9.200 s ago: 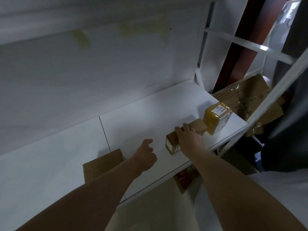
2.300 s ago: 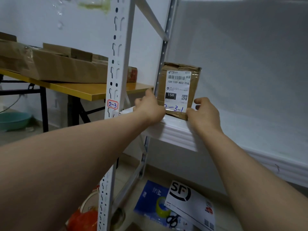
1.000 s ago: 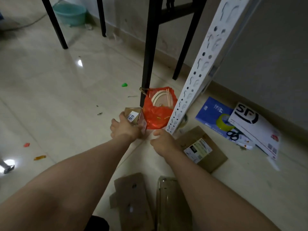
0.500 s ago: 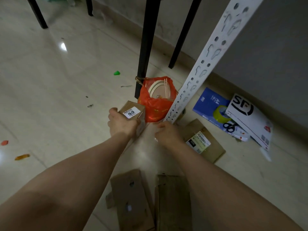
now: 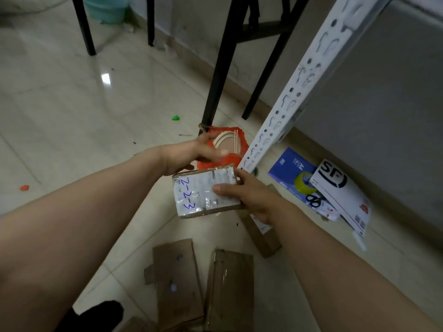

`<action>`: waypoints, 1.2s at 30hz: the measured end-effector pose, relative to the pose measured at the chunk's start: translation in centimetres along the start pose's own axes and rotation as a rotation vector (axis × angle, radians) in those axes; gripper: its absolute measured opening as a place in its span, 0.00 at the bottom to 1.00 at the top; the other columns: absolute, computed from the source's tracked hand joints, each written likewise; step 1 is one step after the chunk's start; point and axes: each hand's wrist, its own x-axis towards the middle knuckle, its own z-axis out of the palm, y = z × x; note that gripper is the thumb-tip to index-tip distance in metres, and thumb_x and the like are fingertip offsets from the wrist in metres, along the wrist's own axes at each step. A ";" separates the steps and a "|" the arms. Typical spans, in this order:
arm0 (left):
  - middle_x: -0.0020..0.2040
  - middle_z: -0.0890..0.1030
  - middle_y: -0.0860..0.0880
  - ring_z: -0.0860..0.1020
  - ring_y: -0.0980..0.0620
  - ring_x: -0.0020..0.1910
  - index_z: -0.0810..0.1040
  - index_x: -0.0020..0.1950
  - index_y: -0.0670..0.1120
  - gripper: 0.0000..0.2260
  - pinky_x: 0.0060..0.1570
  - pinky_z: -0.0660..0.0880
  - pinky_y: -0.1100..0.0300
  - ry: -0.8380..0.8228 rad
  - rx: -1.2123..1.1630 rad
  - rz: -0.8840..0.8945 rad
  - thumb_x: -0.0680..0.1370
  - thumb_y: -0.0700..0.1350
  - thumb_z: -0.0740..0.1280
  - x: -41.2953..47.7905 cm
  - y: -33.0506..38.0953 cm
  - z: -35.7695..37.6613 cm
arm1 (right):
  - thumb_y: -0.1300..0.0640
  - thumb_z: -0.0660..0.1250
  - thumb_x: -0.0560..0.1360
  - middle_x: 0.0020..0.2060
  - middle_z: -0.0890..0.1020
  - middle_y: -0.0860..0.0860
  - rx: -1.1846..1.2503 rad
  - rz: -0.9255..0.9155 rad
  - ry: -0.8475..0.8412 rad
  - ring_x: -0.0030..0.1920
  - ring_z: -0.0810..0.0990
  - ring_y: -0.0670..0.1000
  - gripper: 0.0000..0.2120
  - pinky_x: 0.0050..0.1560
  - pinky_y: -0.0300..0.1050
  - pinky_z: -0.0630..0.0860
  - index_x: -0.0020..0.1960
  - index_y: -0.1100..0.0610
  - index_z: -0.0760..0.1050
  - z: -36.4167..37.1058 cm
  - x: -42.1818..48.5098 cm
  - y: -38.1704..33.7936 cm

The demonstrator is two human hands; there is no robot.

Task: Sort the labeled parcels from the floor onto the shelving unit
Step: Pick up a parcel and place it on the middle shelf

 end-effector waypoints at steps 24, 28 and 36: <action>0.63 0.79 0.38 0.78 0.41 0.61 0.76 0.68 0.41 0.25 0.63 0.73 0.47 -0.603 -0.281 0.144 0.72 0.44 0.75 -0.4 6.1 10.5 | 0.50 0.82 0.58 0.61 0.81 0.46 0.146 -0.330 0.493 0.54 0.85 0.47 0.42 0.52 0.44 0.82 0.70 0.46 0.72 -10.5 -15.2 -2.2; 0.68 0.73 0.33 0.73 0.35 0.65 0.72 0.70 0.38 0.37 0.70 0.66 0.41 -0.533 -0.420 0.201 0.64 0.43 0.81 -1.8 8.7 12.2 | 0.53 0.80 0.63 0.55 0.85 0.49 0.388 -0.502 0.557 0.51 0.86 0.52 0.40 0.50 0.50 0.82 0.72 0.48 0.69 -11.0 -17.4 -3.9; 0.69 0.71 0.33 0.73 0.33 0.66 0.67 0.74 0.47 0.39 0.65 0.71 0.37 -0.307 -0.313 0.744 0.65 0.40 0.78 -8.2 19.7 11.2 | 0.45 0.80 0.68 0.53 0.85 0.50 0.258 -1.169 0.538 0.53 0.85 0.53 0.32 0.48 0.49 0.82 0.64 0.48 0.67 -9.7 -22.4 -14.0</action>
